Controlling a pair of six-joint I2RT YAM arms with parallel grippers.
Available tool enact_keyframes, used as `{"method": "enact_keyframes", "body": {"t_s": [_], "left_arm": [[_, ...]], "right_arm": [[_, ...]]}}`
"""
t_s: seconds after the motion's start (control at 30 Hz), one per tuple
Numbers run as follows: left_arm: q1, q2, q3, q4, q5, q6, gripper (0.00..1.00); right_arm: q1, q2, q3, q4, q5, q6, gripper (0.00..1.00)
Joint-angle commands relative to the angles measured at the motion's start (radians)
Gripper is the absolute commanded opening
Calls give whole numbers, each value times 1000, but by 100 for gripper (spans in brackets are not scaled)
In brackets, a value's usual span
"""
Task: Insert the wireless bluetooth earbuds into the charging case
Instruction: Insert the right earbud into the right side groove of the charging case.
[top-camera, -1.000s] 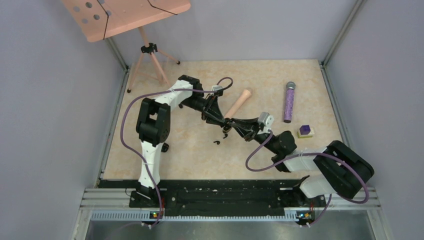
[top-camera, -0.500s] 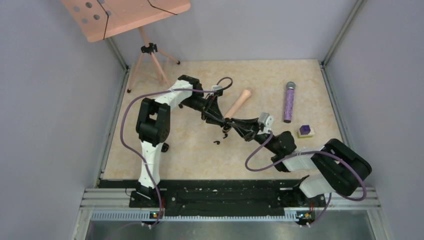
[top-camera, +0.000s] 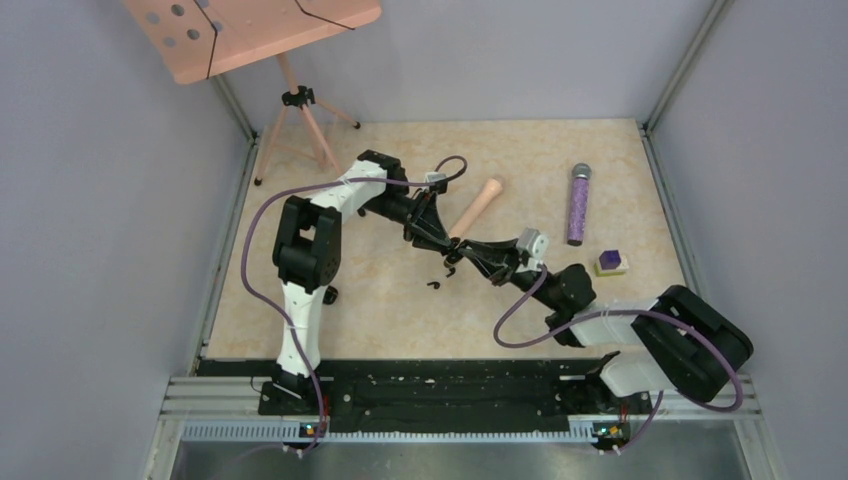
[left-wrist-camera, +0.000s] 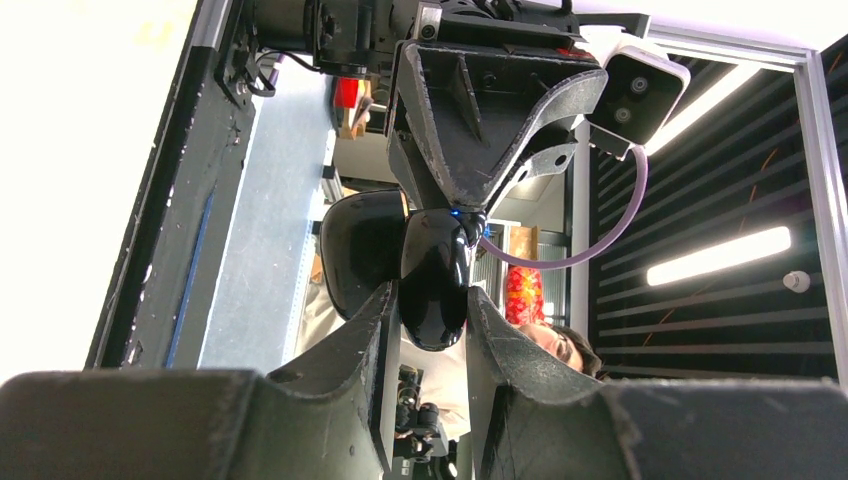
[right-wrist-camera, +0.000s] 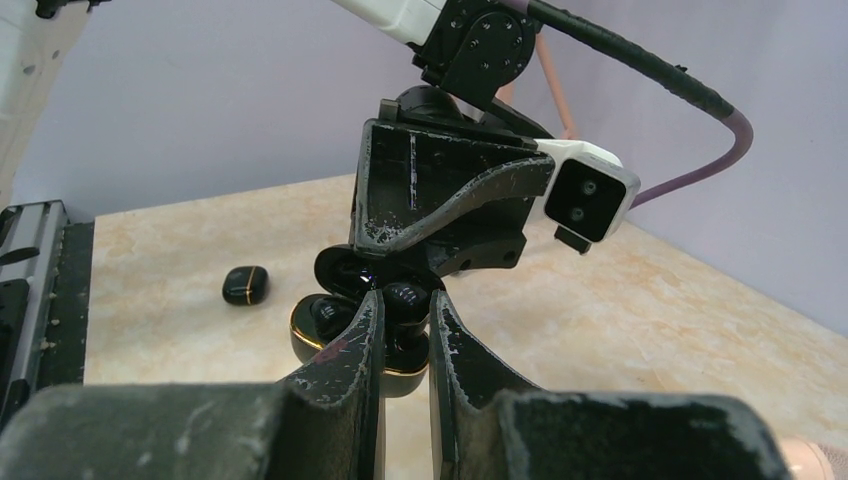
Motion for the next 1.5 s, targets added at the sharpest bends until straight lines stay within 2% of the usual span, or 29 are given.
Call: {"method": "enact_keyframes", "body": {"t_s": [0.0, 0.3, 1.23, 1.47], "left_arm": [[6, -50, 39, -36, 161, -10, 0], [8, -40, 41, -36, 160, -10, 0], [17, -22, 42, -36, 160, -12, 0], [18, -29, 37, -36, 159, -8, 0]], "right_arm": [[22, -28, -6, -52, -31, -33, 0], [66, -87, -1, -155, 41, -153, 0], [68, -177, -25, -199, 65, -137, 0], [69, -166, -25, -154, 82, -121, 0]]}}
